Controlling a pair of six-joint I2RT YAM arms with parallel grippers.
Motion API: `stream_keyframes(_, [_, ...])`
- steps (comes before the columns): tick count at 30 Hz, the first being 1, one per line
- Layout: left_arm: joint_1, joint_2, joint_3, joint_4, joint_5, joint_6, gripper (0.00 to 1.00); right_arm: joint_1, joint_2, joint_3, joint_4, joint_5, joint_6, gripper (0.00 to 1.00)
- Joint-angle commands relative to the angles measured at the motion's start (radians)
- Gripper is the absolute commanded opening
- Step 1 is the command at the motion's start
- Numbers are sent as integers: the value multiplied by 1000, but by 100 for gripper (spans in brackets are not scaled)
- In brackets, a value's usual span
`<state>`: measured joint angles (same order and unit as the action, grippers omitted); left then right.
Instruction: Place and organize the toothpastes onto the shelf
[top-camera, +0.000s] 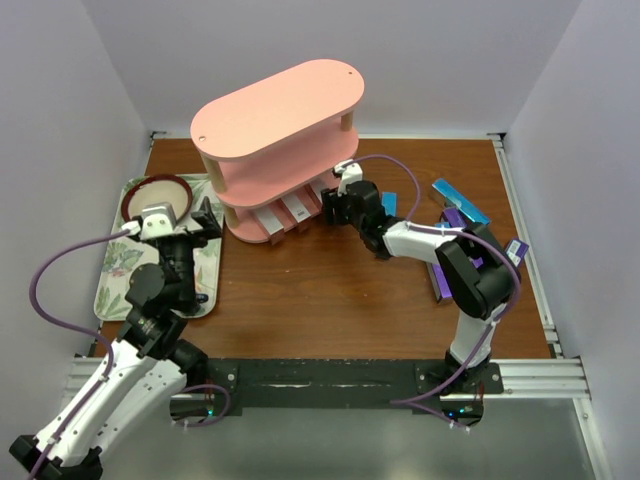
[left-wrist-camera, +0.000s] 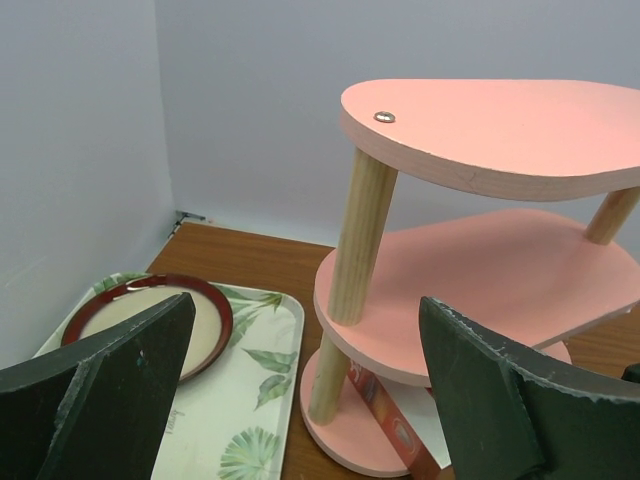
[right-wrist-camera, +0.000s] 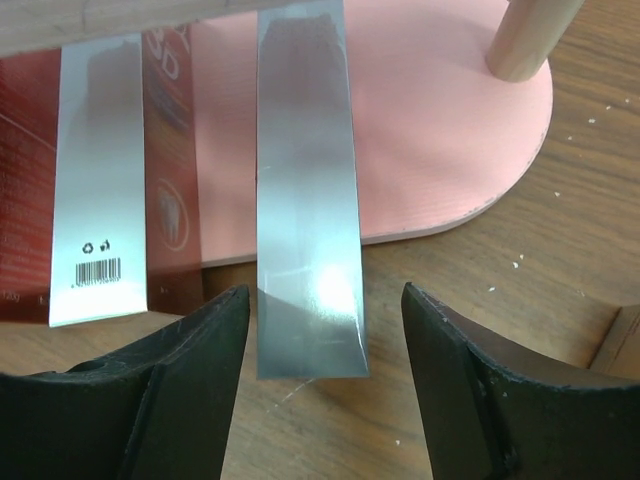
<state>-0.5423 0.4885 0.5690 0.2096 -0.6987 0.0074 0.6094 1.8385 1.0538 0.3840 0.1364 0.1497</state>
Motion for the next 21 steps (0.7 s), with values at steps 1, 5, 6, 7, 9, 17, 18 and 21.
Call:
stream_keyframes(1, [13, 12, 43, 14, 21, -37, 100, 0, -24, -5, -25, -21, 13, 65])
stream_keyframes(5, [16, 13, 43, 14, 25, -38, 100, -2, -9, 3, -30, -27, 11, 62])
stream_keyframes(6, [18, 13, 42, 13, 27, -38, 100, -2, -5, 5, -30, -29, 13, 61])
stream_keyframes(7, [18, 15, 42, 13, 30, -38, 100, -2, -4, 6, -33, -32, 11, 61])
stream_keyframes(9, [18, 18, 42, 11, 36, -40, 100, -2, 2, 12, -34, -37, 10, 53])
stream_keyframes(17, [19, 25, 45, 11, 39, -41, 100, -2, 36, 89, -56, -38, -22, 37])
stream_keyframes(18, [22, 25, 43, 11, 39, -41, 100, -2, 44, 98, -59, -38, -25, 37])
stream_keyframes(21, [22, 25, 43, 11, 41, -40, 100, 0, 60, 124, -66, -32, -36, 37])
